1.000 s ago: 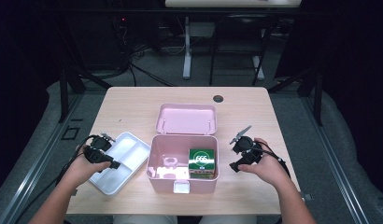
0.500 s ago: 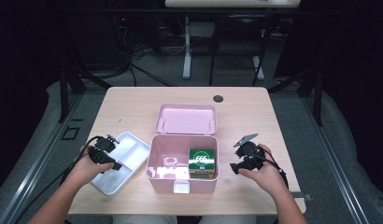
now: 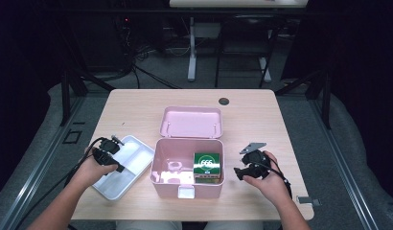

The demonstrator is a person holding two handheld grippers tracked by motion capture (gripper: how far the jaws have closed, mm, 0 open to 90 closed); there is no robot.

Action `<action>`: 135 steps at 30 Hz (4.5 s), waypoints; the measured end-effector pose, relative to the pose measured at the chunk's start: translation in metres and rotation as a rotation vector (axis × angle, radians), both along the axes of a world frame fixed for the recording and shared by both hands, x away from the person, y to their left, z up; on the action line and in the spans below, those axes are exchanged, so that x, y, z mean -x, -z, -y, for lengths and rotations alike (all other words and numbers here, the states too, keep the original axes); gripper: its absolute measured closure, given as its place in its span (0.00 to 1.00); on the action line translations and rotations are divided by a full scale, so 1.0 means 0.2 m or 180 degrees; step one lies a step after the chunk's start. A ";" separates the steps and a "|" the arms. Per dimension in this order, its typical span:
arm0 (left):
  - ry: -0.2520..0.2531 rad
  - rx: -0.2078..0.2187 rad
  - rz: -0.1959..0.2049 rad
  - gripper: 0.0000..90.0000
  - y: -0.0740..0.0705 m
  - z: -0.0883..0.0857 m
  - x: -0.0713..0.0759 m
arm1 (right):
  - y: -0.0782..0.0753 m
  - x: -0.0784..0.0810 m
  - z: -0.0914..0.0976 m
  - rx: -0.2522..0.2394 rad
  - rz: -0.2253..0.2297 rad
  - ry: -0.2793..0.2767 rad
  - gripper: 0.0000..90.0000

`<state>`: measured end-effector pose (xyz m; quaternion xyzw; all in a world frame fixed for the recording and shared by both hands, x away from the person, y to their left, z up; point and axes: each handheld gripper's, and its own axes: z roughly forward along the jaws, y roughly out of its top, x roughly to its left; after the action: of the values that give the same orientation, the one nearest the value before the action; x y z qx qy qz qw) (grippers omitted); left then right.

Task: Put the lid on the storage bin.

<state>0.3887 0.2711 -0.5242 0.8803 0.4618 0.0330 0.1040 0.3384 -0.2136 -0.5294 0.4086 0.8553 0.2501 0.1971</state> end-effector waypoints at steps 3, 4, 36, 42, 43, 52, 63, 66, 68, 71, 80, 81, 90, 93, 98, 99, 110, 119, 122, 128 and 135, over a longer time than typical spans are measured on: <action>0.0010 -0.0078 -0.0069 0.75 0.01 0.00 -0.02 | -0.01 0.01 0.03 -0.0148 0.0098 0.0052 0.26; 0.0010 -0.0078 -0.0069 0.76 0.01 0.00 -0.02 | -0.01 0.01 0.03 -0.0148 0.0098 0.0052 0.26; -0.0003 -0.0320 -0.0456 0.95 0.09 0.05 -0.13 | 0.05 0.02 0.05 -0.0099 0.0197 0.0109 0.26; -0.0002 -0.0384 -0.0433 0.98 0.08 0.06 -0.14 | 0.06 0.02 0.05 -0.0113 0.0168 0.0105 0.26; -0.0017 -0.0379 -0.0436 0.98 0.08 0.06 -0.14 | 0.06 0.02 0.05 -0.0113 0.0168 0.0105 0.26; -0.0024 -0.0351 -0.0412 0.99 0.03 0.02 -0.13 | 0.06 0.02 0.05 -0.0110 0.0179 0.0112 0.26; 0.0065 -0.0299 -0.0243 0.99 -0.14 0.01 -0.09 | 0.07 0.02 0.06 -0.0106 0.0168 0.0127 0.26; 0.0109 -0.0284 -0.0209 0.99 -0.18 0.01 -0.08 | 0.07 0.02 0.06 -0.0111 0.0167 0.0137 0.26; 0.0130 -0.0276 -0.0188 0.99 -0.21 0.02 -0.07 | 0.07 0.02 0.06 -0.0110 0.0166 0.0138 0.26; 0.0154 -0.0240 -0.0144 0.99 -0.26 0.02 -0.06 | 0.07 0.02 0.06 -0.0104 0.0162 0.0138 0.26; 0.0204 -0.0250 -0.0068 0.99 -0.38 0.02 -0.04 | 0.08 0.02 0.06 -0.0106 0.0154 0.0139 0.26; 0.0215 -0.0248 -0.0060 0.99 -0.40 0.02 -0.04 | 0.08 0.02 0.06 -0.0109 0.0155 0.0139 0.26; 0.0308 -0.0261 -0.0009 0.99 -0.54 0.05 -0.01 | 0.08 0.02 0.06 -0.0103 0.0146 0.0136 0.26; 0.0326 -0.0262 0.0028 0.99 -0.59 0.07 -0.01 | 0.08 0.02 0.06 -0.0104 0.0150 0.0136 0.26; 0.0392 -0.0325 0.0068 0.99 -0.67 0.08 0.00 | 0.08 0.02 0.07 -0.0116 0.0166 0.0154 0.26; 0.0420 -0.0327 0.0084 0.99 -0.70 0.09 0.01 | 0.08 0.02 0.07 -0.0111 0.0171 0.0157 0.26; 0.0995 -0.0510 0.0084 0.99 -0.75 0.23 0.03 | 0.08 0.02 0.07 -0.0088 0.0159 0.0144 0.26; 0.1490 -0.0658 0.0115 0.99 -0.75 0.43 0.03 | 0.09 0.01 0.08 -0.0092 0.0131 0.0159 0.26; 0.1602 -0.0660 0.0135 0.99 -0.76 0.50 0.04 | 0.09 0.01 0.08 -0.0097 0.0129 0.0167 0.26; 0.1783 -0.0658 0.0161 0.99 -0.75 0.64 0.03 | 0.10 0.01 0.08 -0.0090 0.0115 0.0166 0.26; 0.2071 -0.0641 0.0164 0.99 -0.72 0.81 0.05 | 0.11 0.01 0.09 -0.0092 0.0108 0.0169 0.26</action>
<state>0.3793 0.1100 -0.3798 0.9862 0.1485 0.0657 0.0332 0.3371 -0.2306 -0.5509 0.4296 0.8370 0.2641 0.2123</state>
